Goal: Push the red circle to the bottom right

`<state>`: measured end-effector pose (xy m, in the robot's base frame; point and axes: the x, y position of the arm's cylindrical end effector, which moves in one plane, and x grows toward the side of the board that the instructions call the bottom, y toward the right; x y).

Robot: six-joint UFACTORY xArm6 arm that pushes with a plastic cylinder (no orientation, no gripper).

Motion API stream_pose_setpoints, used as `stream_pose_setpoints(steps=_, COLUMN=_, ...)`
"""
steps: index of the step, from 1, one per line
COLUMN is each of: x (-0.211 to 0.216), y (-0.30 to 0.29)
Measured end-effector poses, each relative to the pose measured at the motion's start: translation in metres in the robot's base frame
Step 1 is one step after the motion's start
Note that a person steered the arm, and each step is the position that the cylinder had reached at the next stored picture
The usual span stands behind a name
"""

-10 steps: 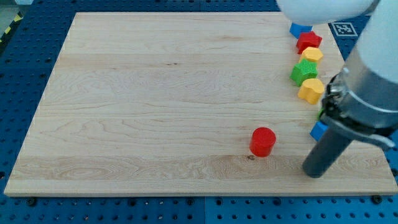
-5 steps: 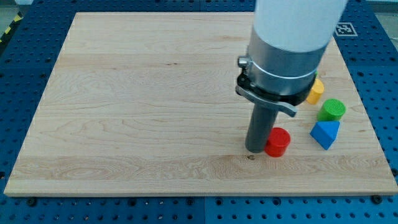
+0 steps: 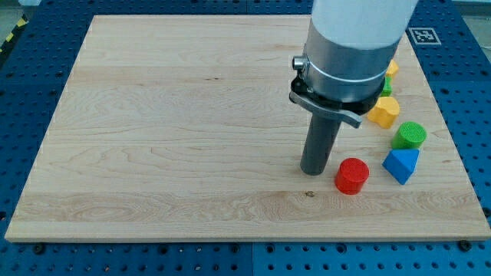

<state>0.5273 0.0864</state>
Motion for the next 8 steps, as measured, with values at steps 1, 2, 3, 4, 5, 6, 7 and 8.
stream_pose_setpoints(steps=1, x=-0.005, y=0.011)
stream_pose_setpoints(steps=2, x=0.006, y=0.034)
stream_pose_setpoints(steps=3, x=0.019, y=0.048)
stream_pose_setpoints(steps=4, x=0.019, y=0.049)
stream_pose_setpoints(steps=5, x=0.022, y=0.028)
stream_pose_setpoints(steps=6, x=0.034, y=0.023)
stream_pose_setpoints(steps=7, x=0.045, y=0.023)
stream_pose_setpoints(steps=8, x=0.057, y=0.029)
